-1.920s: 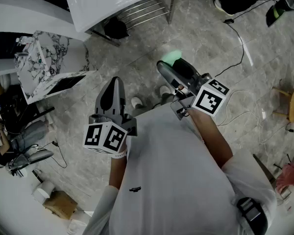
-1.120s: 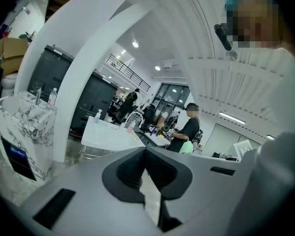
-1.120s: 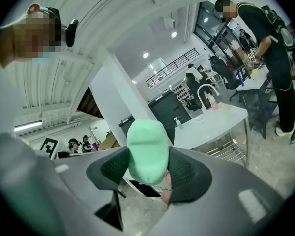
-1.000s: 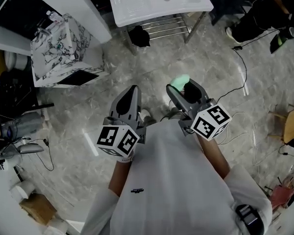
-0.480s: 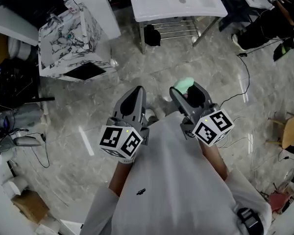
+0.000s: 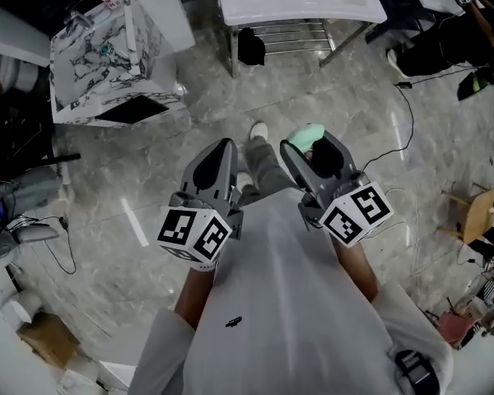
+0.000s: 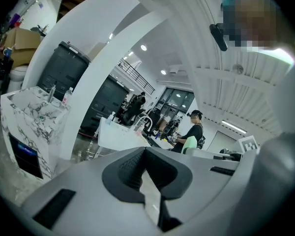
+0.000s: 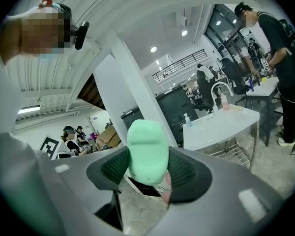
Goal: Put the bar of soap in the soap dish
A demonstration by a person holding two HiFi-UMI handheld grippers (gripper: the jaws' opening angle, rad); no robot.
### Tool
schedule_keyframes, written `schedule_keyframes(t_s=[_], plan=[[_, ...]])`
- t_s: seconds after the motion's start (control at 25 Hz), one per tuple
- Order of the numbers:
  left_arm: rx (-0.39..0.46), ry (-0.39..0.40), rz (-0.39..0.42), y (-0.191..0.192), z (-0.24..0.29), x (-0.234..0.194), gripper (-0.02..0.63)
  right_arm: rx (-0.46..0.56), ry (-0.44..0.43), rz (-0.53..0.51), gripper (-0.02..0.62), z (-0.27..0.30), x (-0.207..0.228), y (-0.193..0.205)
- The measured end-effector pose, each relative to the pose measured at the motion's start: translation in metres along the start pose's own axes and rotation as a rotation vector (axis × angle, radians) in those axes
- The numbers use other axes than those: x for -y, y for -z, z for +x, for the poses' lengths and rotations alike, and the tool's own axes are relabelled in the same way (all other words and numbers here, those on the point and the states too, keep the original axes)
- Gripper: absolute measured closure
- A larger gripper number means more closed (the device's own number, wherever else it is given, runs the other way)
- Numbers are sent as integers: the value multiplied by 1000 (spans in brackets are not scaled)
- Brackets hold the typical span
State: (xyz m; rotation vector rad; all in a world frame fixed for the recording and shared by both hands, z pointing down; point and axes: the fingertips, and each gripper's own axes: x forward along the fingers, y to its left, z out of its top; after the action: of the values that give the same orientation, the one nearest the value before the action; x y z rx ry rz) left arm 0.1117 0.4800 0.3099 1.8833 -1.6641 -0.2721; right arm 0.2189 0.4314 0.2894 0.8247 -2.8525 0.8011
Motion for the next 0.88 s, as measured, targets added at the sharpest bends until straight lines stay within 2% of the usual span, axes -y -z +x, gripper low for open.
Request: schedule_keyframes(t_s=[0.36, 0.88], plan=[[-6, -32, 25, -39, 43, -27, 597, -8, -28, 12, 339, 58, 25, -18], [14, -28, 81, -105, 139, -30, 597, 50, -71, -18, 338, 128, 85, -94]])
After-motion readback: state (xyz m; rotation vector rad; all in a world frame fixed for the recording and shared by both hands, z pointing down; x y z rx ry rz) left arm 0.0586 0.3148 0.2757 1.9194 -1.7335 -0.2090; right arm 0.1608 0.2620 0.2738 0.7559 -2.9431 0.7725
